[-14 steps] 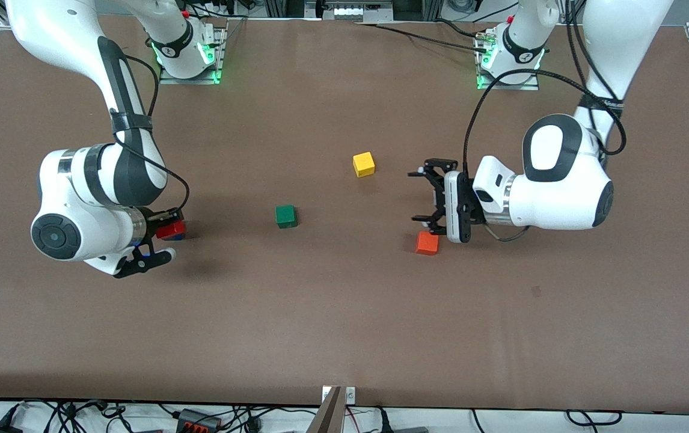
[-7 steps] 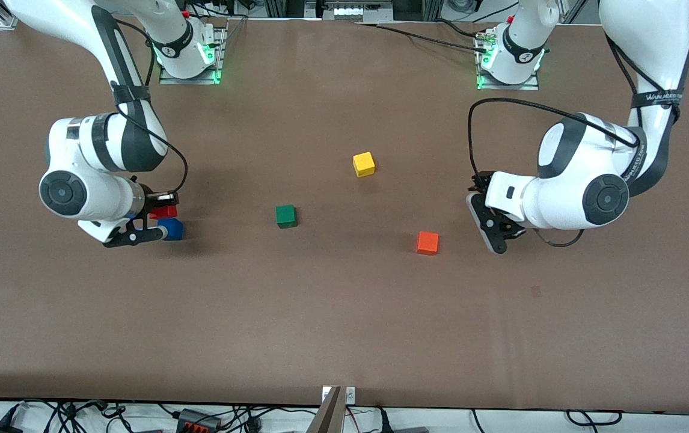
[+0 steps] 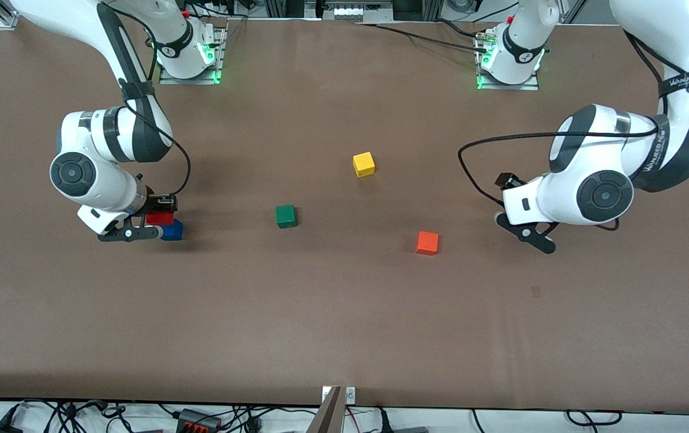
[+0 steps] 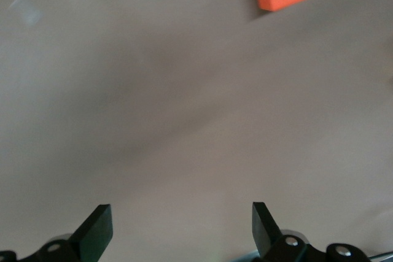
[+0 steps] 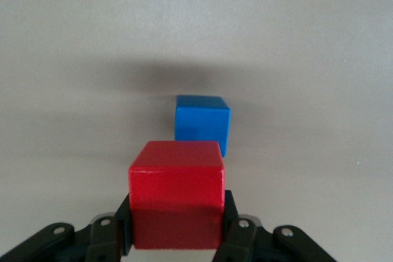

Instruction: Pass red block to right arm, stack on blue

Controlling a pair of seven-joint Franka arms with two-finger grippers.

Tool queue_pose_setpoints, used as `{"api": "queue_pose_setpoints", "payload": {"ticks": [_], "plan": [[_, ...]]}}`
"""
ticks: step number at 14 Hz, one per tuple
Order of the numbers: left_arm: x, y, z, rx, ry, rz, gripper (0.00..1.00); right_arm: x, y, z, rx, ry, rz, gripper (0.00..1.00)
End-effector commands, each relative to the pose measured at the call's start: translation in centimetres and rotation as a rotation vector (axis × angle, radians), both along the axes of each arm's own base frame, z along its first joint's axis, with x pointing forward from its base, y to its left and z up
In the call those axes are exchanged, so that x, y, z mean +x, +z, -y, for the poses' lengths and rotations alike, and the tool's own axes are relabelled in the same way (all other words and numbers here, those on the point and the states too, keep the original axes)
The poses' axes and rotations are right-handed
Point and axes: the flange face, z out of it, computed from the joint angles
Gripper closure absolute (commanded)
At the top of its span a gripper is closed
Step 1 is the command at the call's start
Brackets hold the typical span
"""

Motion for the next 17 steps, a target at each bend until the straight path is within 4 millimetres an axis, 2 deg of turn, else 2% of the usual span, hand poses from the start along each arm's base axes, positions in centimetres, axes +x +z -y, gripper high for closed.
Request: {"api": "queue_pose_setpoints", "payload": {"ticks": [1,3,4,5,7,8,9,10,11,12,13,14,17], "plan": [[0.8,4.0,-0.8,0.045,0.085,0.033,0.0,-0.2,0.6,1.1,-0.008,-0.024,0.047,1.0],[1.6,6.0,-3.0,0.027,0.124,0.05,0.0,-0.1,0.1,1.3,-0.009,-0.043,0.063,1.0],[1.8,6.8,-3.4,0.016,0.136,0.062,0.0,0.0,0.0,1.3,-0.009,-0.049,0.071,1.0],[1.7,8.6,-3.8,0.004,0.162,0.087,0.0,0.1,-0.4,1.2,-0.009,-0.048,0.075,1.0],[1.6,11.7,-7.9,0.039,0.262,0.168,0.0,0.3,-1.3,1.2,-0.011,-0.045,0.086,1.0],[1.4,14.3,-7.9,0.022,0.288,0.264,0.0,0.2,-1.6,1.1,-0.011,-0.045,0.085,1.0],[0.1,15.7,-9.5,0.006,0.333,0.309,0.0,0.1,-1.8,0.7,-0.012,-0.041,0.082,1.0],[-1.7,16.6,-10.1,-0.027,0.359,0.338,0.0,0.1,-1.8,0.7,-0.012,-0.04,0.082,1.0],[-3.5,16.8,-10.9,-0.03,0.365,0.355,0.0,0.1,-2.0,0.8,-0.012,-0.045,0.084,1.0],[-5.4,17.3,-10.6,-0.032,0.357,0.378,0.0,0.1,-2.3,0.8,-0.014,-0.044,0.08,1.0],[-6.3,17.6,-10.9,-0.026,0.347,0.414,0.0,0.1,-2.6,0.9,-0.015,-0.045,0.078,1.0],[-6.6,18.1,-11.0,-0.031,0.33,0.423,0.0,0.0,-2.8,0.9,-0.013,-0.048,0.077,1.0],[-6.8,18.0,-11.3,-0.033,0.312,0.418,0.0,-0.5,-3.6,1.2,-0.016,-0.054,0.059,1.0]]}}
